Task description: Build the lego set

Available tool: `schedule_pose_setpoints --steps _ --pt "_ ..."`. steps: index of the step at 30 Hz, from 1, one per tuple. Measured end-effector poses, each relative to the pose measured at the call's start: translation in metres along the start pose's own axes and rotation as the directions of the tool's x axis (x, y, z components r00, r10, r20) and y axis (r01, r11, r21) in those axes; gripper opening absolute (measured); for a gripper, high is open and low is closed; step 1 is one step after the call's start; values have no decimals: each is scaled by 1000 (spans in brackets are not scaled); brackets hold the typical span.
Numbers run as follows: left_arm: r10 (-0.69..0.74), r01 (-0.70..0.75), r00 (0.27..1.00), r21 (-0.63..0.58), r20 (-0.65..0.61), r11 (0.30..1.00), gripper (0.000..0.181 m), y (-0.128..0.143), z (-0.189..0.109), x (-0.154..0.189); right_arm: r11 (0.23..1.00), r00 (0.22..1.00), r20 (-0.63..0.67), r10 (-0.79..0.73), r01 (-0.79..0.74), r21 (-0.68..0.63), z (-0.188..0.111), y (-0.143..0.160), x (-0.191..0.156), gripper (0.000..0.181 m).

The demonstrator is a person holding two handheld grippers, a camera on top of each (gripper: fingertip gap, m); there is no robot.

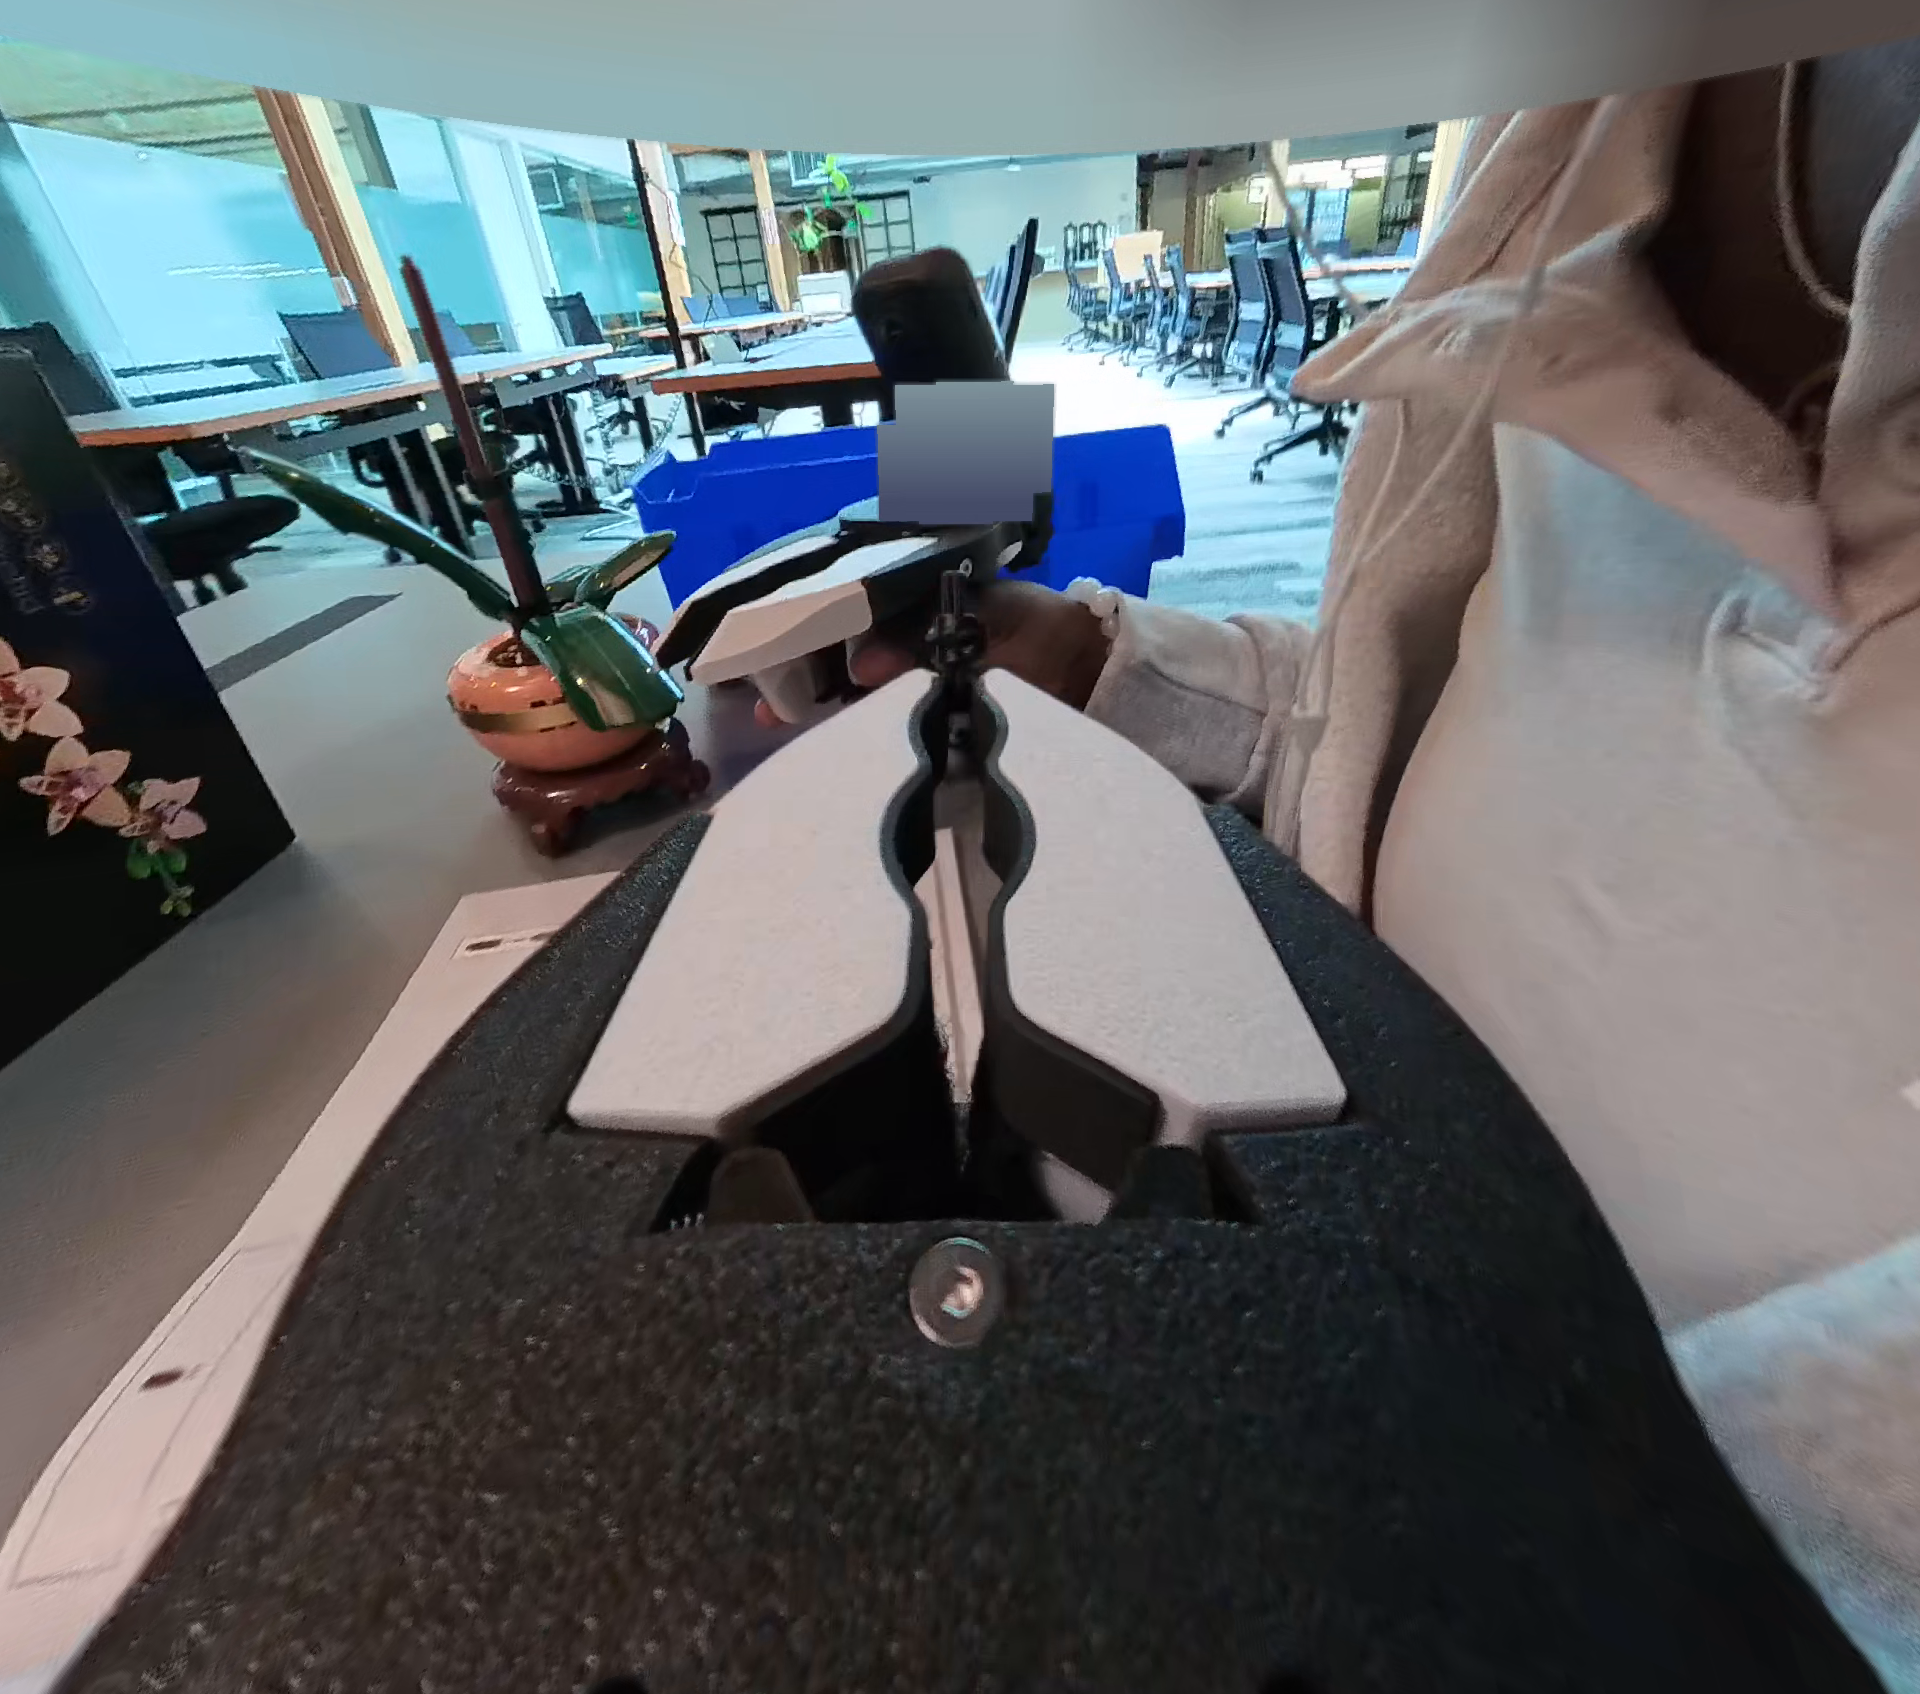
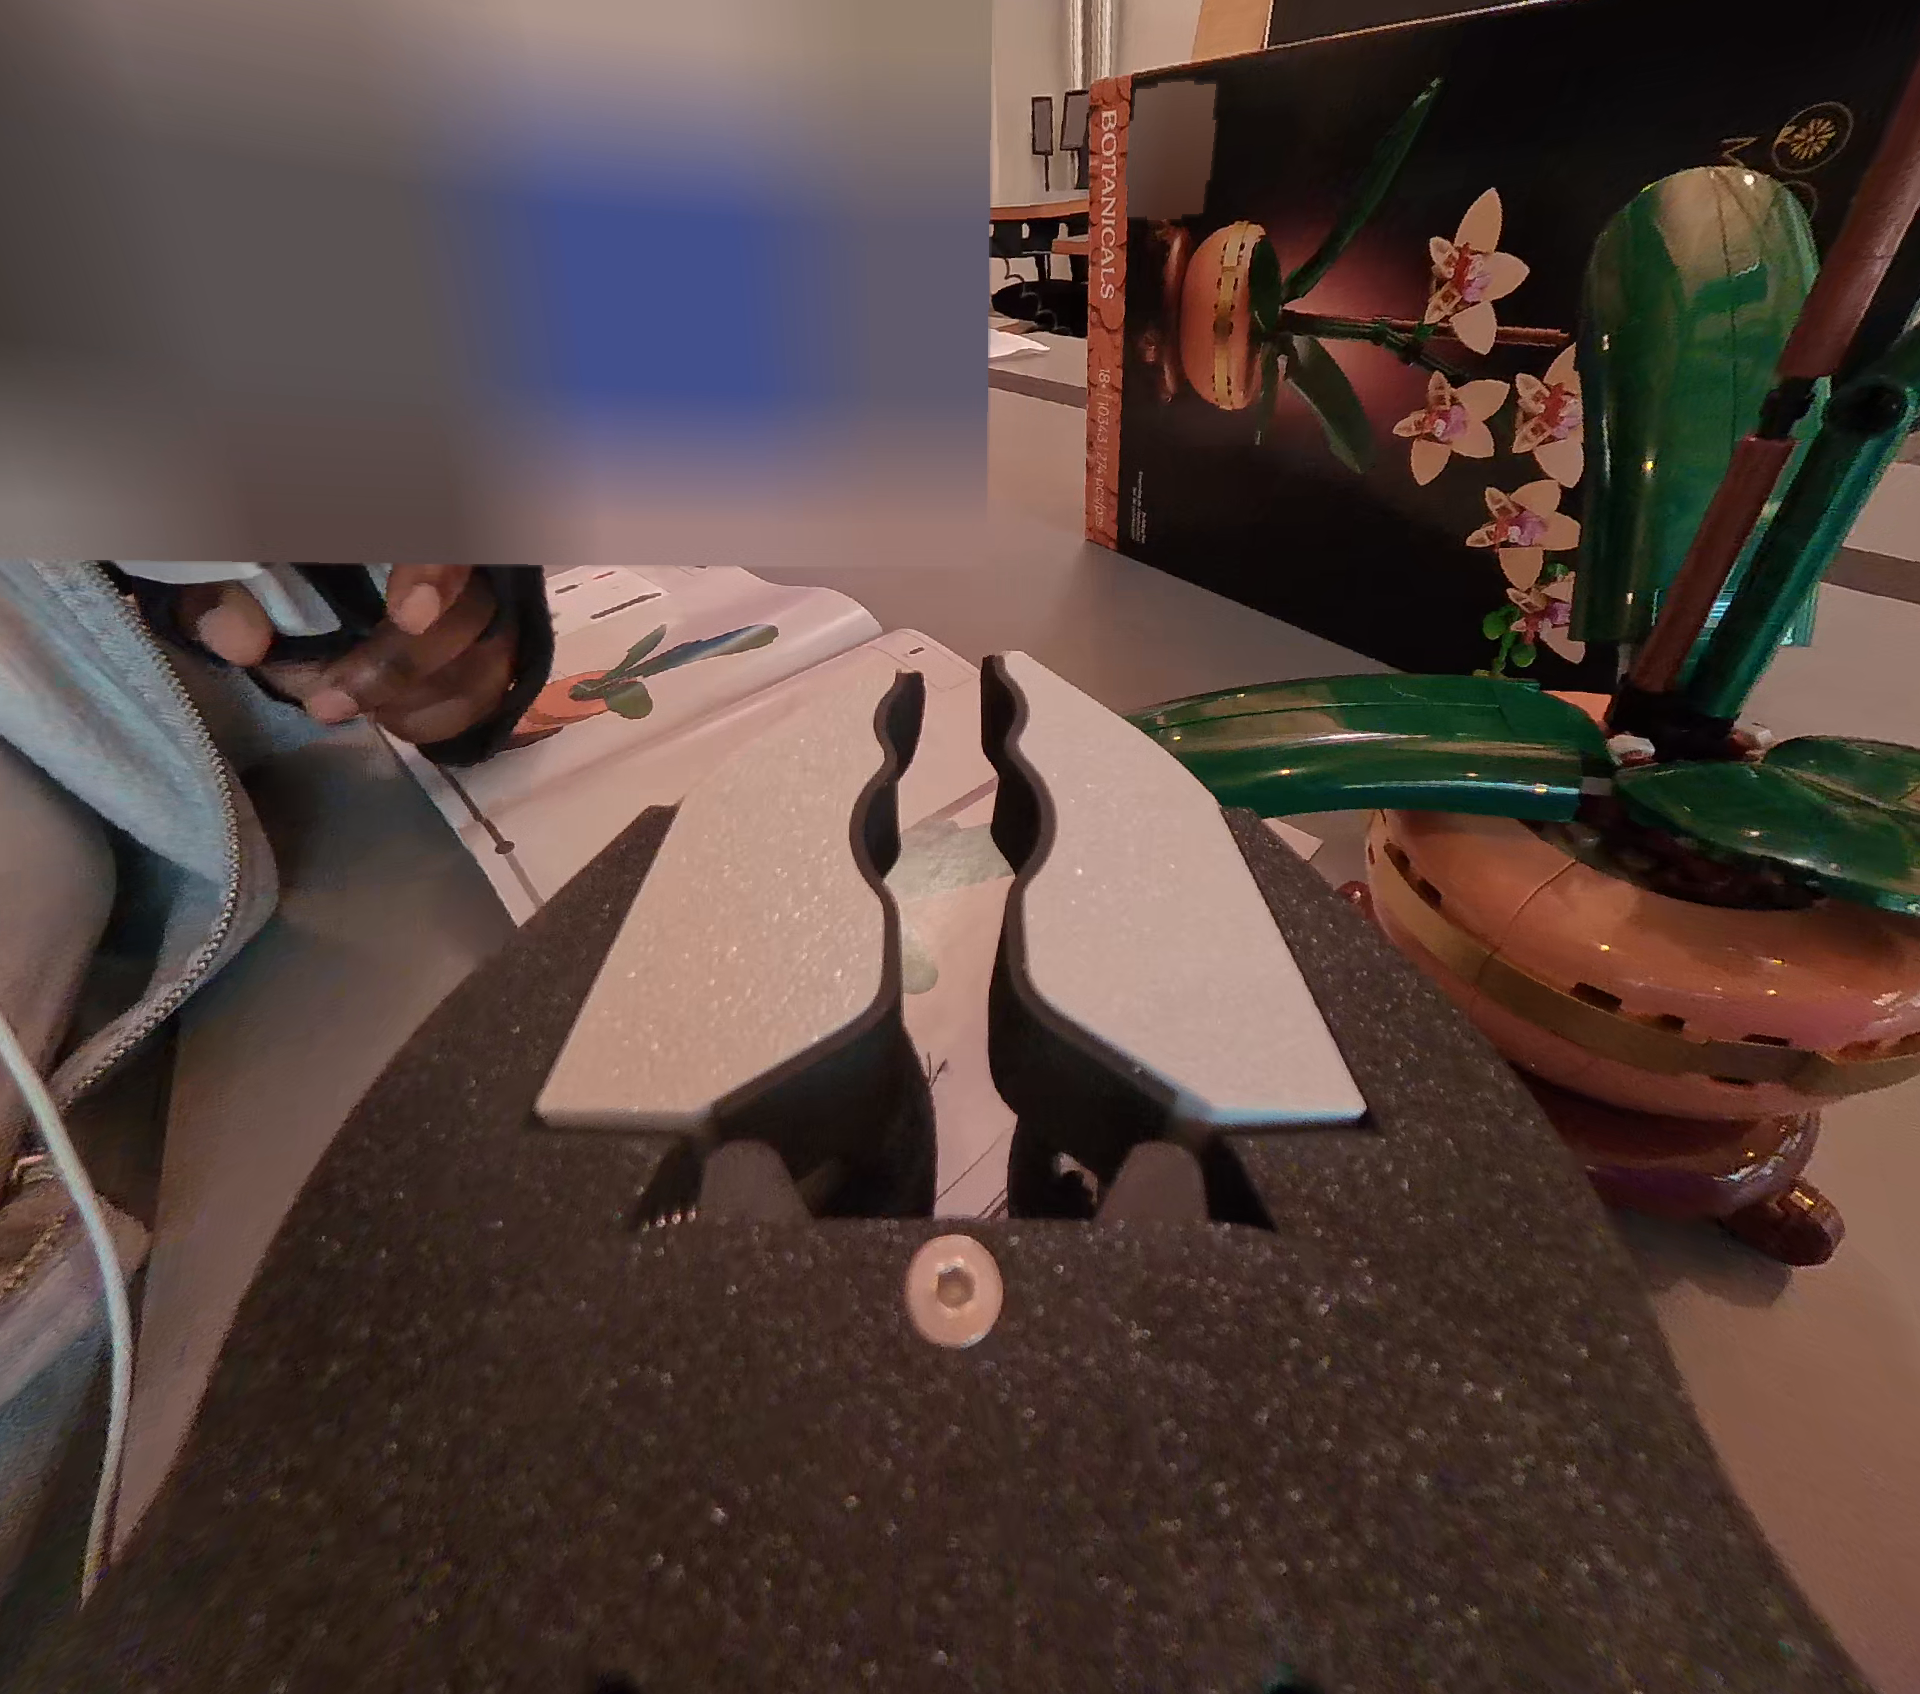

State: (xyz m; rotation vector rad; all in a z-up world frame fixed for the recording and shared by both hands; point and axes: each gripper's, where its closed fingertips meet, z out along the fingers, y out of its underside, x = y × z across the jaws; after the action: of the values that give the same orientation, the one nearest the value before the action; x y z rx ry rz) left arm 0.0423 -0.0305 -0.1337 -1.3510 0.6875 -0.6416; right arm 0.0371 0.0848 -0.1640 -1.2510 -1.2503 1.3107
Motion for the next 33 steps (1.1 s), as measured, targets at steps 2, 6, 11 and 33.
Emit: schedule_pose_setpoints --steps 2,6,11,33 --pt "-22 22 1000 30 -10 999 2 -4 6 6 1000 1000 5 -1 1 6 0 -1 -1 12" --pt "-71 74 996 65 -52 995 2 -1 14 18 1000 999 30 -16 16 14 1 -2 -5 13" --pt "-53 54 998 78 -18 996 2 -3 8 13 998 996 59 -69 69 5 4 0 -12 14" --pt "-52 54 998 70 -26 996 2 -2 8 15 996 994 70 -86 87 -6 6 1 -14 14"
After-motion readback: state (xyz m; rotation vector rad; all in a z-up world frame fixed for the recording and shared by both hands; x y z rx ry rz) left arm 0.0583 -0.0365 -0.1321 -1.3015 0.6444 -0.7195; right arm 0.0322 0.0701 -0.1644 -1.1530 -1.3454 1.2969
